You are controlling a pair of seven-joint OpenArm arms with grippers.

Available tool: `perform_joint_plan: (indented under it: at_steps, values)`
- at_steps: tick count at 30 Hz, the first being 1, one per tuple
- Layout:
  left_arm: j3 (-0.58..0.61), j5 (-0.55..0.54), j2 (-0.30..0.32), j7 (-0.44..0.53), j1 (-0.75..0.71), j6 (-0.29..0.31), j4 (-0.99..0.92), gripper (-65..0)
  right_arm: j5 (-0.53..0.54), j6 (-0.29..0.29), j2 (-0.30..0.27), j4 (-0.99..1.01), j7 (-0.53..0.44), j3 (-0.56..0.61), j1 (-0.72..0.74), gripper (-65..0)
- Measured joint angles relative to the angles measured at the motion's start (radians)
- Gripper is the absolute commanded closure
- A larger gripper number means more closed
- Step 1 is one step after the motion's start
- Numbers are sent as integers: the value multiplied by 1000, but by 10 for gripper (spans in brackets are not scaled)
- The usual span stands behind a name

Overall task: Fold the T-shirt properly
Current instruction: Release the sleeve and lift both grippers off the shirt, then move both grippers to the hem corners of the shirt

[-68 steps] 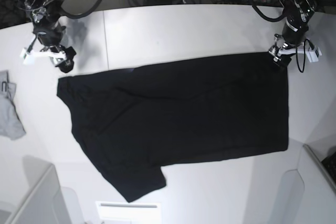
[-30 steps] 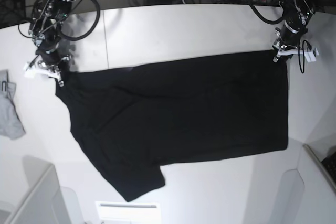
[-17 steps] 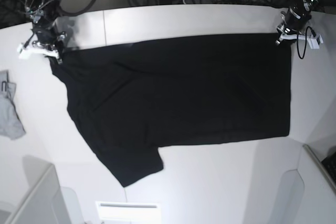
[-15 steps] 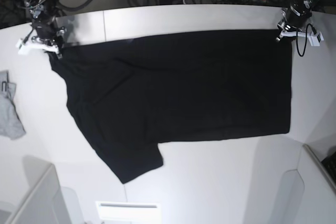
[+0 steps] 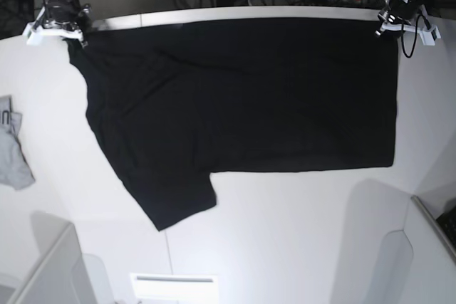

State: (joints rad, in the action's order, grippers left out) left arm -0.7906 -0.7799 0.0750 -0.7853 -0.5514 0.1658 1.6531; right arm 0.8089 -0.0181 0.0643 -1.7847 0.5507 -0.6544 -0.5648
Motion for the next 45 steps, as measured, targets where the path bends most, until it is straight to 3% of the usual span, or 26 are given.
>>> perform_joint_plan:
  at_steps: [16, 17, 18, 20, 22, 25, 28, 33, 37, 40, 43, 45]
  values:
    - [0, 17, -5, -18, -50, -6, 49, 0, -1, 0, 19, -14, 0, 0, -32, 0]
    - [0, 17, -6, -25, -54, -8, 58, 0, -1, 0, 19, -14, -1, 0, -32, -6]
    - [0, 21, -6, -29, -61, -9, 67, -15, -1, 0, 19, -14, -1, 0, -32, -65]
    - [0, 24, -8, -28, -66, -14, 79, -174, -2, 0, 18, -14, -2, 0, -32, -203]
    - [-1, 21, -8, -27, -66, -15, 81, -332, -6, -1, 19, -26, -1, 0, -45, -294]
    - [-58, 19, -14, -34, -67, -9, 93, -495, -4, -1, 19, -68, -2, 0, -68, -296]
    - [-120, 21, -14, -35, -69, -16, 102, -564, -2, -1, 21, -108, -3, 0, -74, -296]
    - [-234, 23, -10, -44, -37, -16, 153, -563, -7, -1, 29, -131, 4, -43, -41, -317]
    - [-287, 28, 19, -43, 17, -13, 175, -563, -8, -4, -75, -115, 15, -8, 54, -329]
    - [-234, 32, 78, -41, 55, -12, 177, -561, -3, 0, -156, -93, 77, 59, 134, -327]
    - [-173, 27, 115, -42, 93, -8, 177, -555, -6, 0, -194, -65, 97, 111, 211, -327]
    - [-147, 29, 129, -42, 108, -9, 178, -485, -4, 0, -212, -28, 110, 136, 268, -327]
